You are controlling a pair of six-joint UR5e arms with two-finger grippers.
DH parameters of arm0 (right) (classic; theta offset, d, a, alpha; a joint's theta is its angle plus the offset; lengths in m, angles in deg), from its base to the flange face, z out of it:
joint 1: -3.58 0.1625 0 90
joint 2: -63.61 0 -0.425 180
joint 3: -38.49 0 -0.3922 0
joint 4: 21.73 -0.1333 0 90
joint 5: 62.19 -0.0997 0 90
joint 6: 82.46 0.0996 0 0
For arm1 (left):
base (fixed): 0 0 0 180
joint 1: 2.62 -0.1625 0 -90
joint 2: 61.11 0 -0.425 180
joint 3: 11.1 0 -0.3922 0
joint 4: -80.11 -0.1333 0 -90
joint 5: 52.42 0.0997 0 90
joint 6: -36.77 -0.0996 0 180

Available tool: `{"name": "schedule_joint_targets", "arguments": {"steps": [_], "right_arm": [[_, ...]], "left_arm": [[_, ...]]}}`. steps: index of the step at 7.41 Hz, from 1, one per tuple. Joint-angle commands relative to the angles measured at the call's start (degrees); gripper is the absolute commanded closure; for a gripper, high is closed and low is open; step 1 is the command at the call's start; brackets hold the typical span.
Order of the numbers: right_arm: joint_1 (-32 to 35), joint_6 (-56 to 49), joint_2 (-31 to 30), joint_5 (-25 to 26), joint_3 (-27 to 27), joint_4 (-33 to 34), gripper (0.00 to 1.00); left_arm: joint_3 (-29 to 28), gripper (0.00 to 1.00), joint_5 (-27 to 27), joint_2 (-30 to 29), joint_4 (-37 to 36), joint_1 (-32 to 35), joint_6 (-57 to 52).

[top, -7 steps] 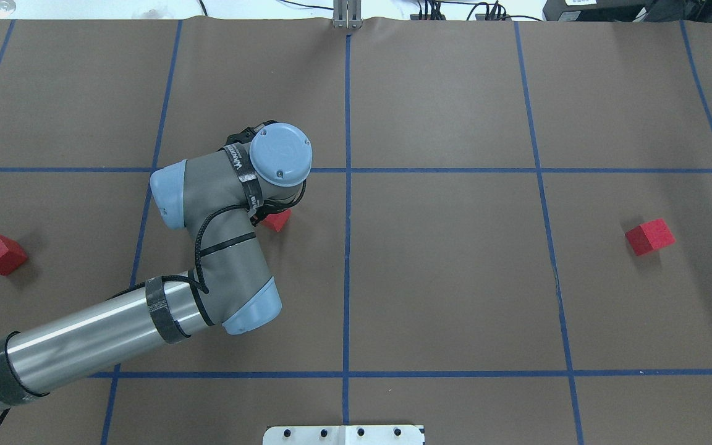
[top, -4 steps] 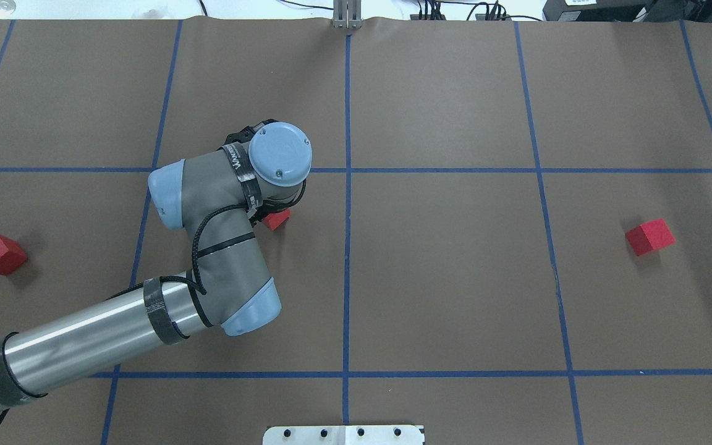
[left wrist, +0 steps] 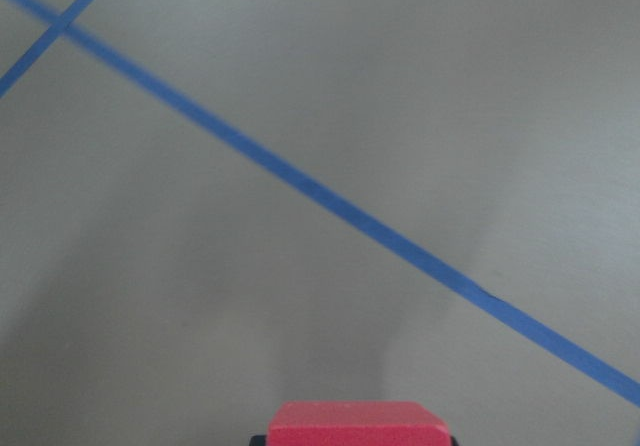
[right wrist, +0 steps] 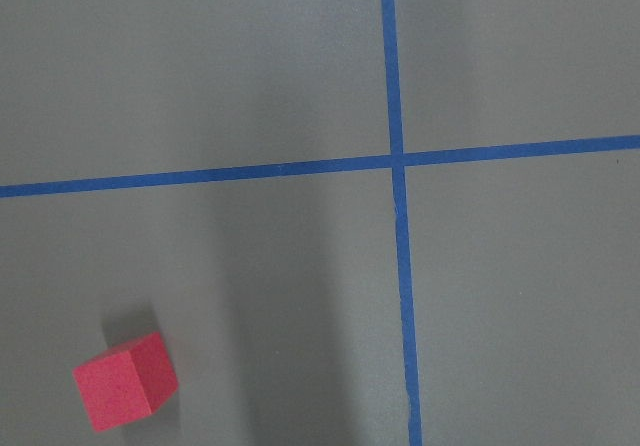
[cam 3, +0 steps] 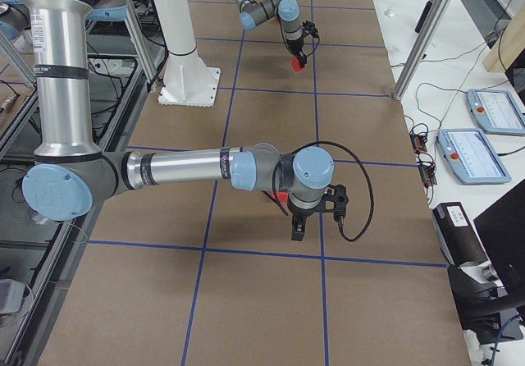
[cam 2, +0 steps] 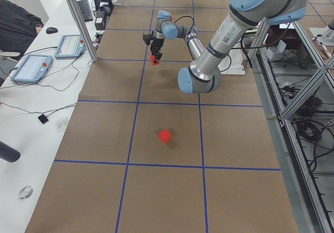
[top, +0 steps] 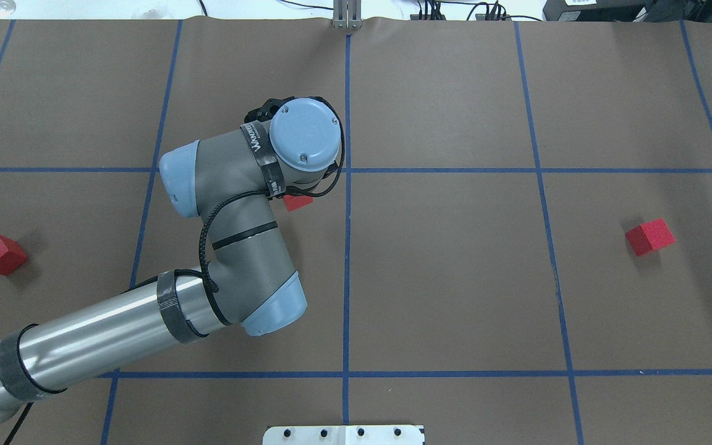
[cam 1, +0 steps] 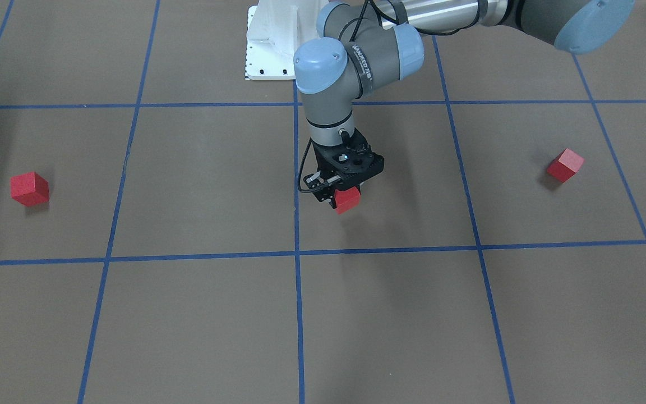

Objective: Form red blocks into L shape at center
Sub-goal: 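Carry the red cube to the grid center and set it down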

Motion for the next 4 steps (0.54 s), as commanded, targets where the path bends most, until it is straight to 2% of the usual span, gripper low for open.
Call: {"name": "schedule_joint_targets", "arguments": {"steps": [1, 2, 3, 4], "right_arm": [[0.0, 0.2, 0.2, -0.1, 0.1, 0.1, 0.01], [0.0, 0.2, 0.3, 0.0, 0.1, 0.1, 0.01], [0.0, 0.1, 0.4, 0.0, 0.2, 0.1, 0.01], [0.0, 0.2, 0.4, -0.1, 0.2, 0.0, 0.01]], "left_arm": [[-5.5, 1.0, 0.5, -3.9, 6.2, -0.9, -16.0], [-10.6, 1.0, 0.6, -4.0, 14.7, -1.0, -16.4], [-15.0, 1.0, 0.6, -5.2, 19.9, -0.7, -16.4], [-17.0, 1.0, 0.6, -6.5, 20.3, -0.7, -16.4]]}}
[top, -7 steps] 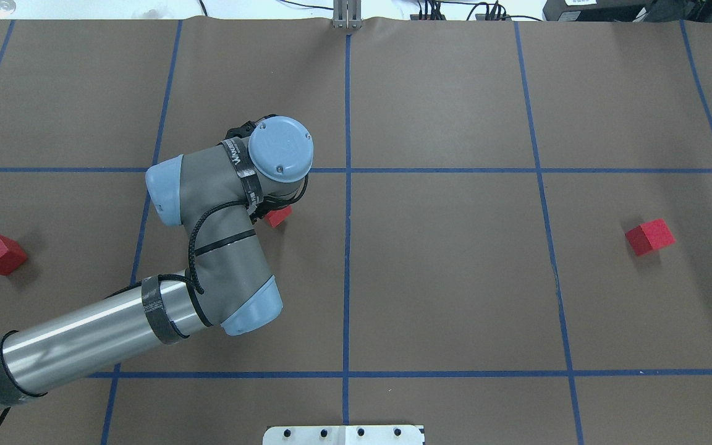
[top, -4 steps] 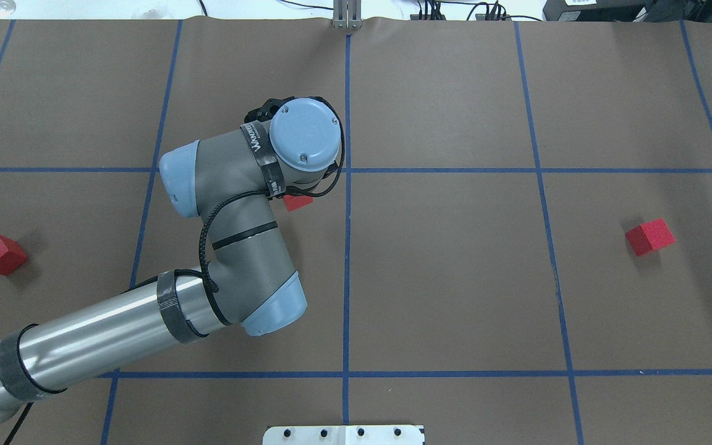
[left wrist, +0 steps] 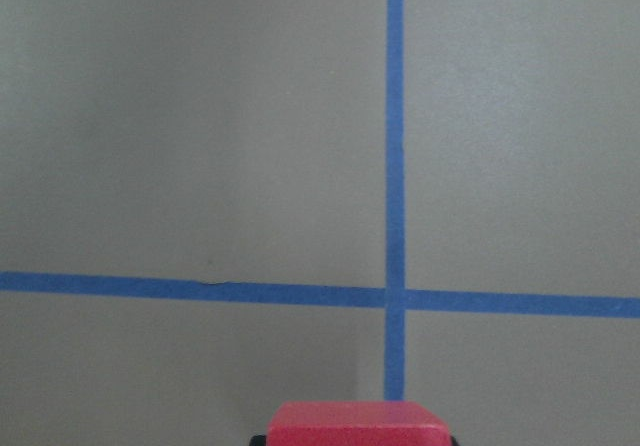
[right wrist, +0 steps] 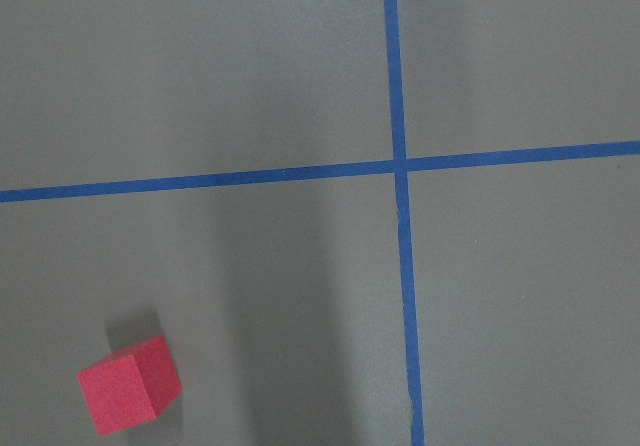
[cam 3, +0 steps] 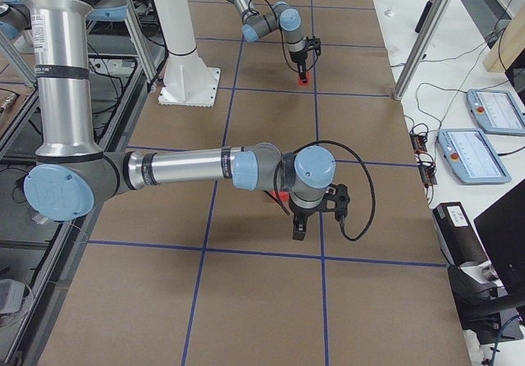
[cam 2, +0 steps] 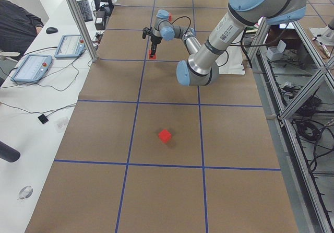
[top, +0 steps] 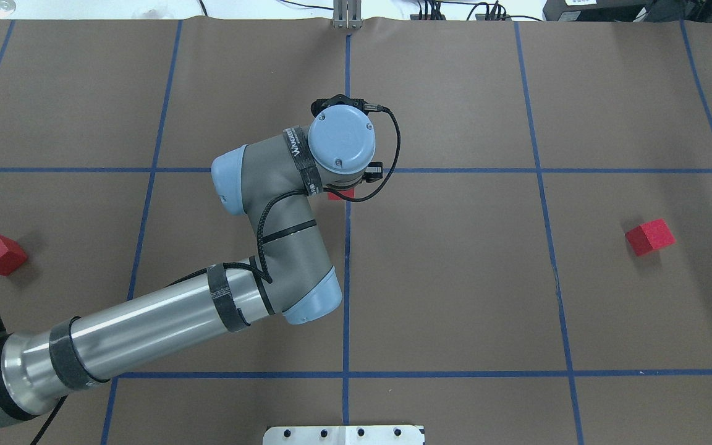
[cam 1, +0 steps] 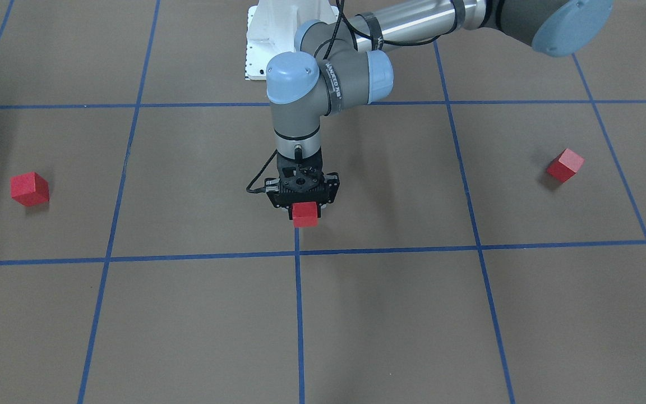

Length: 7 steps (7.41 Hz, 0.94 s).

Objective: Form red blocks into L shape at center
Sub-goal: 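Carry the red cube to the grid center and set it down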

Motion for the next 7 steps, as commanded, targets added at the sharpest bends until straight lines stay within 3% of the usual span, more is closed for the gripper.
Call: {"name": "schedule_joint_targets", "arguments": {"steps": [1, 7], "right_arm": [[0.0, 0.0, 0.1, 0.0, 0.1, 0.0, 0.01], [0.0, 0.0, 0.1, -0.1, 0.5, -0.1, 0.01]], "left_arm": [[-4.6, 1.0, 0.1, -2.0, 3.4, 0.1, -0.4], [-8.4, 1.0, 0.0, -3.0, 4.3, 0.7, -1.9]]}}
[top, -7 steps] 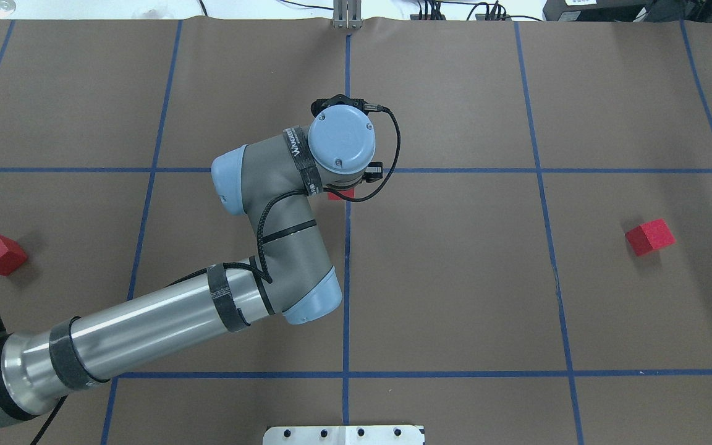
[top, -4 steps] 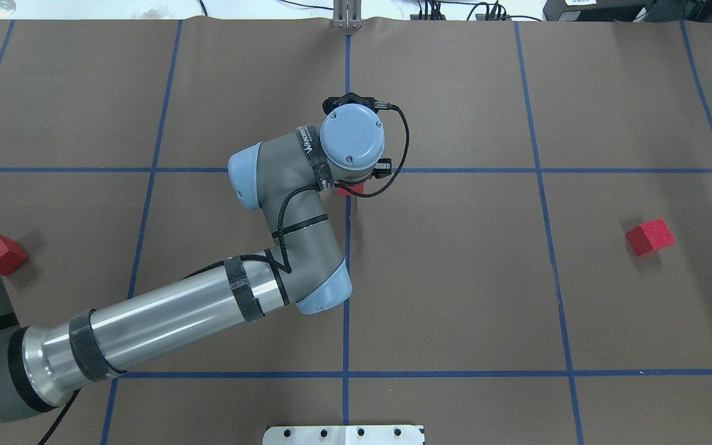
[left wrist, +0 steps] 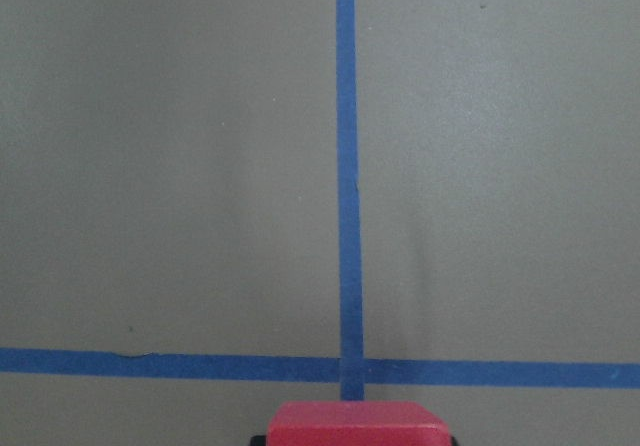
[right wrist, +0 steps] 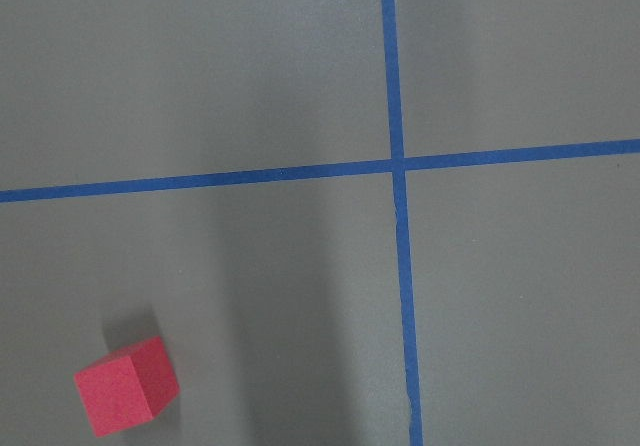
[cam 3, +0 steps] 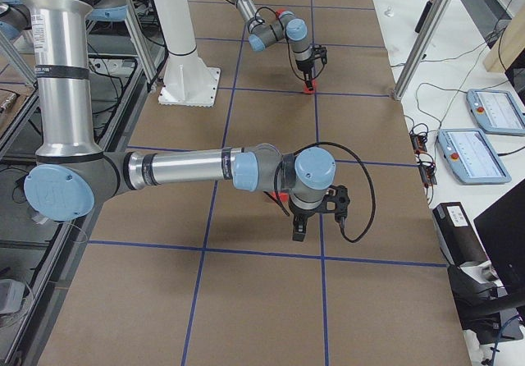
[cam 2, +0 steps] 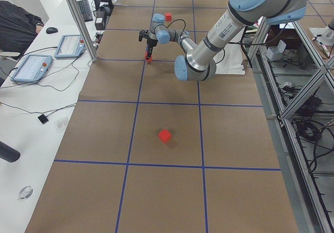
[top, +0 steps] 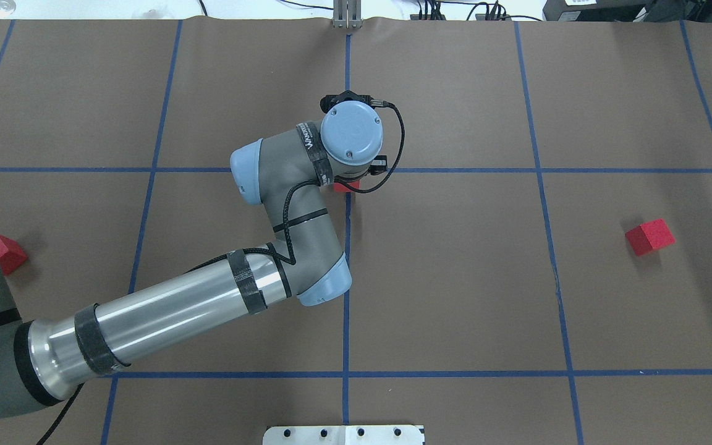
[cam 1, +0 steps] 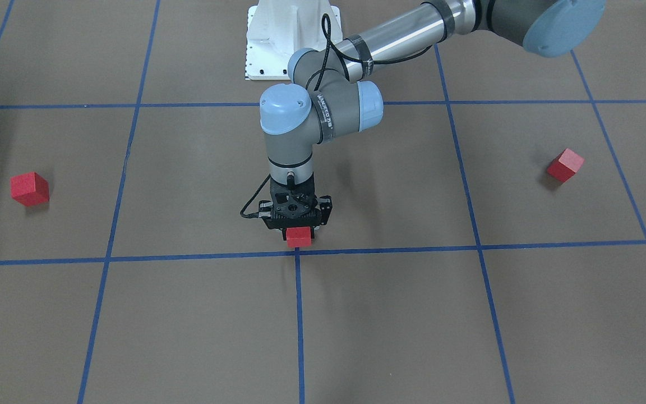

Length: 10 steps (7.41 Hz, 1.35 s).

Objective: Form red blocks into L shape at center
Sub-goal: 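Carry the red cube to the grid center and set it down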

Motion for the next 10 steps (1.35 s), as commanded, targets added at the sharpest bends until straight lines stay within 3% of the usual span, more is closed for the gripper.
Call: {"name": "schedule_joint_targets", "arguments": {"steps": [1, 6, 7, 8, 10], "right_arm": [[0.0, 0.0, 0.1, 0.0, 0.2, 0.0, 0.01], [0.0, 0.0, 0.3, 0.0, 0.5, -0.1, 0.01], [0.0, 0.0, 0.3, 0.0, 0.5, -0.1, 0.01], [0.0, 0.0, 0.3, 0.0, 0.5, -0.1, 0.01], [0.0, 0.0, 0.3, 0.0, 0.5, -0.1, 0.01]], "left_arm": [[-0.3, 1.0, 0.0, -0.1, 0.1, 0.0, -1.3], [-0.4, 1.0, -0.1, -0.5, 0.0, -0.4, -0.4], [-0.4, 0.91, -0.1, -0.5, 0.1, -0.3, -0.4], [-0.5, 0.68, -0.1, -0.4, 0.8, -0.3, -0.5], [-0.6, 0.55, 0.0, -0.4, 0.8, -0.4, -0.4]]}}
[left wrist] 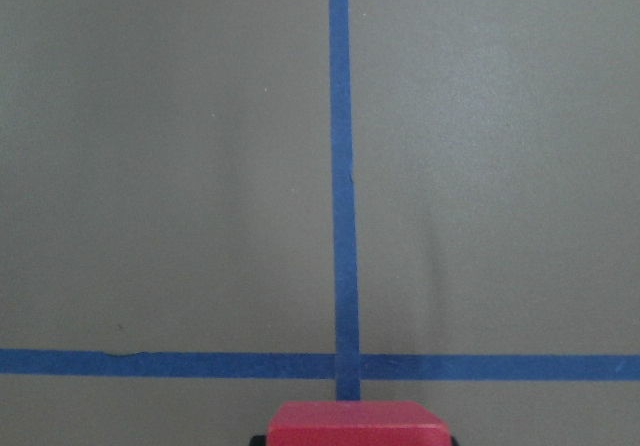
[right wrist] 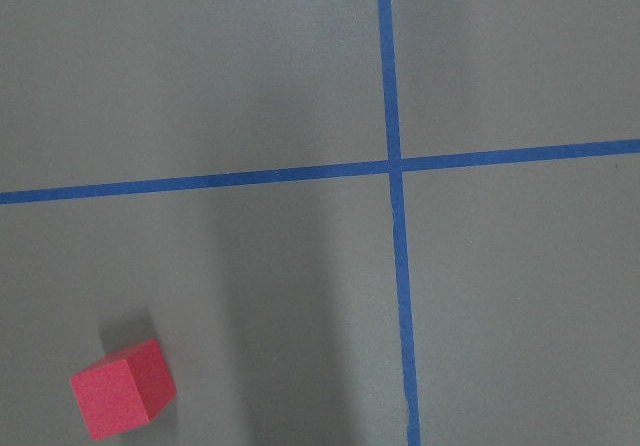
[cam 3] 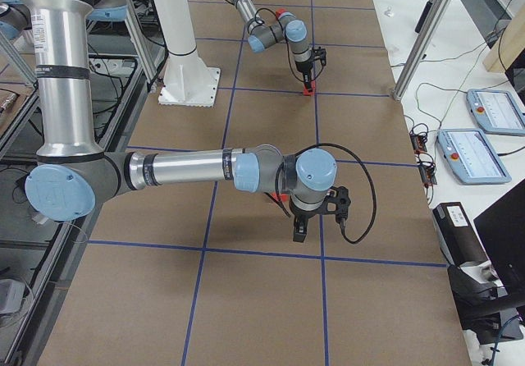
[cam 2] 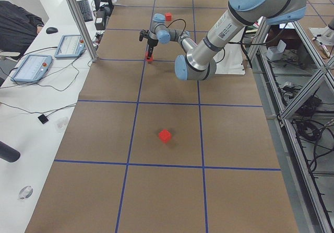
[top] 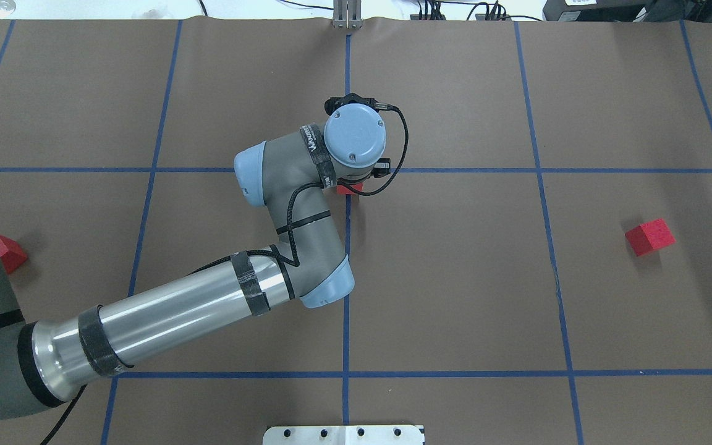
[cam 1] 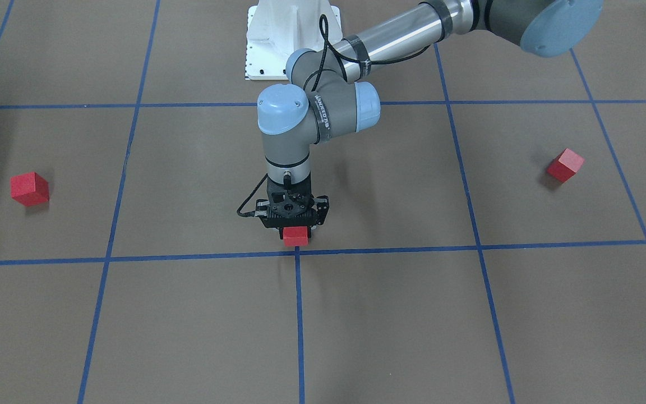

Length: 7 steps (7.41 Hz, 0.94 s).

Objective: Form red blocks into L shape at center
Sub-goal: 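Open the left gripper and lift it away from the cube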

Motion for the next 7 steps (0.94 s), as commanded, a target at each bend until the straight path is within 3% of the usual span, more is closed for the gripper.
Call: {"name": "schedule_joint_targets", "arguments": {"steps": [1, 3, 5, 7], "right_arm": [[0.0, 0.0, 0.0, 0.0, 0.0, 0.0, 0.01], [0.0, 0.0, 0.0, 0.0, 0.0, 0.0, 0.01], [0.0, 0.3, 0.8, 0.0, -0.1, 0.0, 0.01], [0.0, 0.5, 1.7, -0.2, -4.3, 0.1, 0.01]], "left_arm": [[-0.1, 0.48, 0.1, 0.1, 0.1, 0.0, 0.4], [-0.1, 0.29, 0.1, 0.2, 0.2, 0.0, 0.7], [-0.1, 0.02, 0.1, 0.2, 0.4, 0.0, 0.7], [0.9, 0.01, 0.0, 0.0, 0.3, 1.1, 1.2]]}}
